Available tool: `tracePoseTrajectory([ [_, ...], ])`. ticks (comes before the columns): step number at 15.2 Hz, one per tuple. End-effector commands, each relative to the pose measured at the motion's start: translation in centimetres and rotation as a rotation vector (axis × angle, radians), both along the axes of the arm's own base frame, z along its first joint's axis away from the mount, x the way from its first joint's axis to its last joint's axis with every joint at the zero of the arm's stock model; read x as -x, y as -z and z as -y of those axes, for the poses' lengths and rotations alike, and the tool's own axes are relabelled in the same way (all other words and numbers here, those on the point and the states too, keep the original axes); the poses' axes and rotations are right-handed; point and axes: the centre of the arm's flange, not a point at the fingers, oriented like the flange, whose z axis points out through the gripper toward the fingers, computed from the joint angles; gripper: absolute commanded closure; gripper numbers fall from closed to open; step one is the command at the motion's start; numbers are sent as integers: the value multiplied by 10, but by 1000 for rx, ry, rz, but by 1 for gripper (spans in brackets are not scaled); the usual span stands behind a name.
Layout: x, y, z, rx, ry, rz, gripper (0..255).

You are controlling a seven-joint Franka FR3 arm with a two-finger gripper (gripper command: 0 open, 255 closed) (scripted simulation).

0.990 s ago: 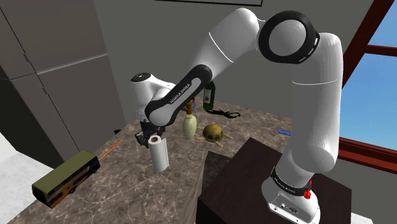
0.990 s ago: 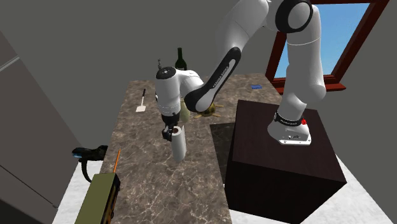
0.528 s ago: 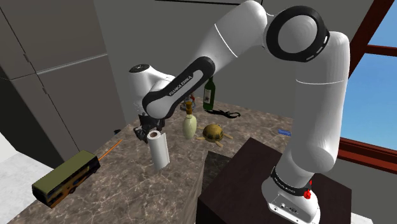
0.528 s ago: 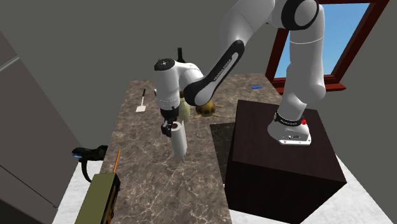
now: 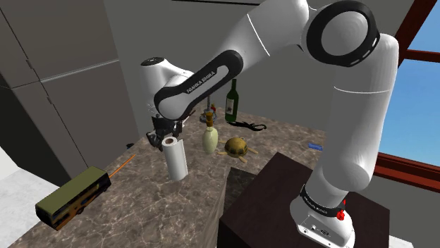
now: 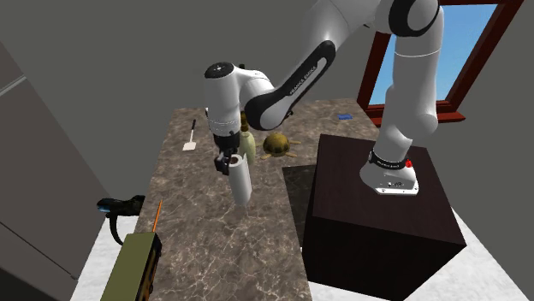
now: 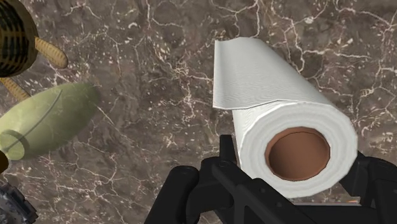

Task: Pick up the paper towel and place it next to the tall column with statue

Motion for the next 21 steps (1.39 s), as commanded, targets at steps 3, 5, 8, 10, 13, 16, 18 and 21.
tracePoseTrajectory([
  [3,1,-22,0,0,0,0,255],
  [5,1,-32,0,0,0,0,255],
  [8,1,-48,0,0,0,0,255],
  [10,1,-59,0,0,0,0,255],
  [13,1,-75,0,0,0,0,255],
  [16,1,-91,0,0,0,0,255],
  [18,1,-101,0,0,0,0,255],
  [21,1,-117,0,0,0,0,255],
])
